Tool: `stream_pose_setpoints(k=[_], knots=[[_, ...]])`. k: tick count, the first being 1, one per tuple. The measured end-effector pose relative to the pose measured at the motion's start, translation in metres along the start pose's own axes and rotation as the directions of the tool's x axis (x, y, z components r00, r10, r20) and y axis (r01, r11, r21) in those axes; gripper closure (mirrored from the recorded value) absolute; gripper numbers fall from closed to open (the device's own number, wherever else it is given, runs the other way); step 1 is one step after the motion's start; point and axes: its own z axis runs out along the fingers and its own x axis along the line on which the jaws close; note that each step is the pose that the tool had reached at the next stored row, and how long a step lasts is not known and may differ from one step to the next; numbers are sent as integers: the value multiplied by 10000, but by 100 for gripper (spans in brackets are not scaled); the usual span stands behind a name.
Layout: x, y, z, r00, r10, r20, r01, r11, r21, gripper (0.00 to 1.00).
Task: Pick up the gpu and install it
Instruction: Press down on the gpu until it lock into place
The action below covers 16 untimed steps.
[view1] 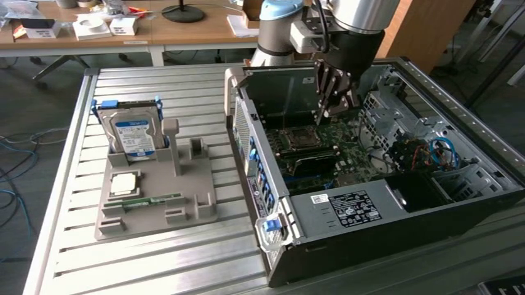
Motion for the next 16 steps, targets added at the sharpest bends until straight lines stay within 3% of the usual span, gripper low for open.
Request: stream_pose_setpoints(k=[16], knots=[[-1, -1, -59, 10000, 0, 1, 0, 10000, 0, 89]])
